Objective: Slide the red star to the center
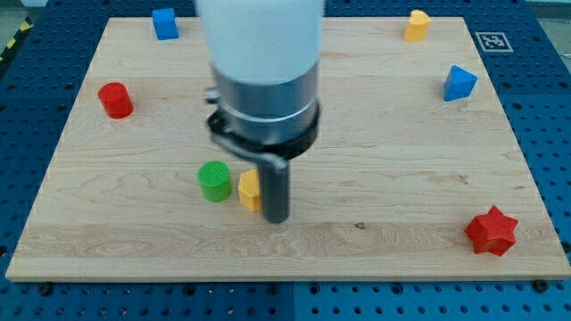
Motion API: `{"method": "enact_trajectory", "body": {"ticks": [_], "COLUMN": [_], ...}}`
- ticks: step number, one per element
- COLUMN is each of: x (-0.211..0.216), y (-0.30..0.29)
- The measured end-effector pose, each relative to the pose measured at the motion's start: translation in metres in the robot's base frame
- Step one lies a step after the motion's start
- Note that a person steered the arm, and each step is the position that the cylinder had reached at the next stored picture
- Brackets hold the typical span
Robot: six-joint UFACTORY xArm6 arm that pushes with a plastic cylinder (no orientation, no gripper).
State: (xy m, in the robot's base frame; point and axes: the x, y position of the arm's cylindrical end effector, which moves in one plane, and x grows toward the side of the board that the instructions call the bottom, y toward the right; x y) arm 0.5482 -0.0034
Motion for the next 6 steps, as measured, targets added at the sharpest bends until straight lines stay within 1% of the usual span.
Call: {"method": "enact_trajectory", "body": {"ticks": [1,2,3,4,5,6], "x": [-0.049,-0.071,-0.068,-0.023,0.039,0.048], "y": [0.052,0.137,0.236,0.317,0.329,0.316]}}
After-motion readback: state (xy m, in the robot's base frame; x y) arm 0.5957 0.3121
